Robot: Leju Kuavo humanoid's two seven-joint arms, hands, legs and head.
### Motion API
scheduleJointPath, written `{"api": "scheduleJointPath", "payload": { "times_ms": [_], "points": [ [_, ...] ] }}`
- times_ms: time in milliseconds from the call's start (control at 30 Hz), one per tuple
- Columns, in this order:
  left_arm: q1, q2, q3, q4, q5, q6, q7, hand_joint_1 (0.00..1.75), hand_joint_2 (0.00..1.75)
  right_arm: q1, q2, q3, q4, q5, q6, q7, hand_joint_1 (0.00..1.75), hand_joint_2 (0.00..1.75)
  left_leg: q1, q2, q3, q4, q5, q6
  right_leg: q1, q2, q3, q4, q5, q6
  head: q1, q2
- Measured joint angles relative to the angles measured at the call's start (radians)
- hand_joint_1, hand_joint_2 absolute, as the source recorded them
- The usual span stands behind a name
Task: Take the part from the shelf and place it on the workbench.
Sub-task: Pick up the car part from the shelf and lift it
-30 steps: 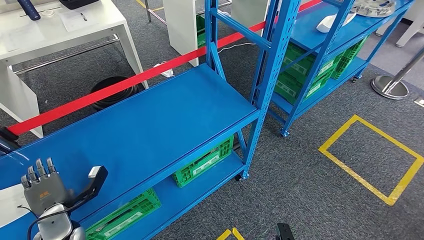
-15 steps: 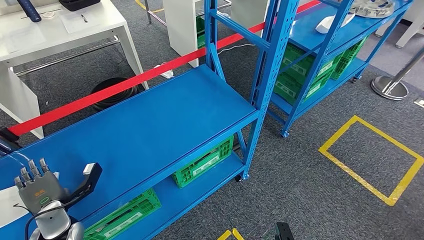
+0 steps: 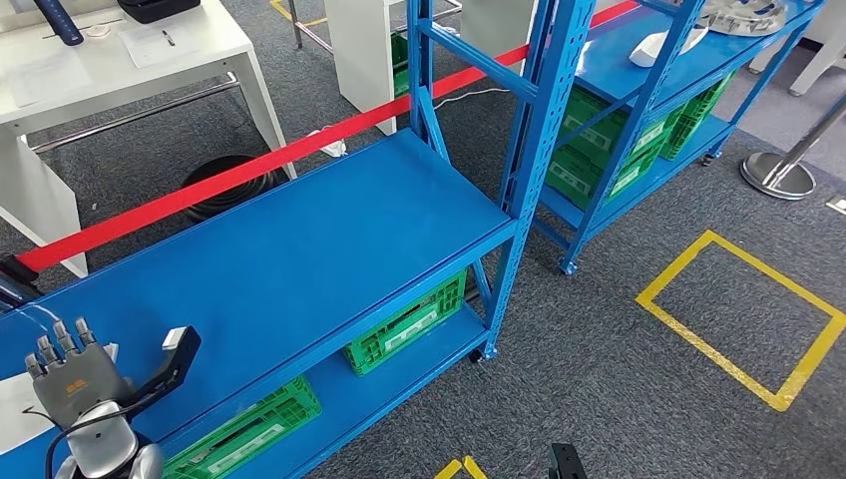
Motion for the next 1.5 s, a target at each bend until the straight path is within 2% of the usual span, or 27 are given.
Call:
{"api": "scheduleJointPath", "payload": {
  "times_ms": [100,133,533,967,1033,1100,1167,1233,1367,1433,1500],
  "points": [
    [0.003,0.000,0.010,0.000,0.000,-0.015,0.000,1.59,1.75,0.000,0.000,0.000,0.000,0.005,0.000,0.000,0.00,0.00,0.000,0.000,0.001,0.000,0.000,0.000,0.000,0.000,0.000,0.000,0.000,0.000,0.000,0.000],
    [0.006,0.000,0.015,0.000,0.000,-0.020,0.000,1.75,1.75,0.000,0.000,0.000,0.000,0.006,0.000,0.000,0.00,0.00,0.000,0.000,0.001,0.000,0.000,-0.001,0.000,0.000,0.001,0.000,0.000,0.000,0.000,0.000],
    [0.037,-0.006,0.038,-0.005,0.000,-0.071,-0.005,1.75,1.75,-0.001,0.000,0.000,0.000,0.008,0.000,-0.011,0.00,0.00,0.000,0.000,0.002,0.000,-0.001,-0.001,0.000,0.000,0.000,0.001,-0.001,0.000,0.000,0.000],
    [0.039,0.002,0.026,-0.018,0.000,-0.008,-0.002,1.75,1.75,-0.001,0.000,0.000,0.000,0.008,0.003,-0.016,0.00,0.00,0.000,0.000,0.001,0.000,-0.001,-0.001,0.000,0.000,-0.001,0.001,-0.002,0.000,0.000,0.000],
    [0.040,0.007,0.016,-0.016,0.000,0.002,-0.002,1.75,0.87,-0.001,-0.001,0.000,0.000,0.008,0.005,-0.016,0.00,0.00,0.000,0.000,0.000,0.000,-0.001,-0.001,0.000,0.000,-0.001,0.001,-0.002,0.000,0.000,0.000],
    [0.040,0.010,0.008,-0.016,0.000,0.015,-0.002,1.75,0.87,-0.001,-0.001,0.000,0.000,0.008,0.007,-0.016,0.00,0.00,0.000,0.000,0.000,0.000,-0.001,-0.001,0.000,0.000,-0.002,0.001,-0.002,-0.001,0.000,0.000],
    [0.040,0.016,-0.007,-0.014,0.000,0.058,-0.002,1.75,1.75,-0.001,-0.001,0.000,0.000,0.008,0.008,-0.017,0.00,0.00,0.000,0.000,0.000,0.000,-0.001,-0.001,0.000,0.000,-0.002,0.001,-0.002,-0.001,0.000,0.000],
    [0.039,0.025,-0.029,-0.009,0.000,0.164,-0.004,1.75,1.75,-0.001,-0.001,0.000,0.000,0.009,0.010,-0.017,0.00,0.00,0.000,0.000,0.000,0.000,-0.001,-0.001,0.000,0.000,-0.003,0.001,-0.002,-0.001,0.000,0.000],
    [0.021,0.056,-0.083,0.011,0.000,0.489,-0.029,1.75,1.75,-0.001,-0.001,0.000,0.000,0.010,0.013,-0.021,0.00,0.00,0.000,0.000,-0.001,0.000,-0.001,-0.001,0.000,0.001,-0.003,0.001,-0.002,-0.001,0.000,0.000],
    [0.020,0.067,-0.093,-0.005,0.000,0.559,-0.067,1.75,1.75,-0.001,-0.001,0.000,0.000,0.011,0.012,-0.021,0.00,0.00,0.000,0.000,-0.001,0.000,-0.001,-0.001,0.000,0.001,-0.004,0.001,-0.002,-0.001,0.000,0.000],
    [0.029,0.070,-0.096,-0.054,0.000,0.577,-0.136,1.75,1.75,0.000,-0.001,0.000,0.000,0.013,0.011,-0.020,0.00,0.00,0.000,0.000,-0.001,0.000,-0.001,-0.001,0.000,0.001,-0.004,0.001,-0.002,-0.001,0.000,0.000]
  ]
}}
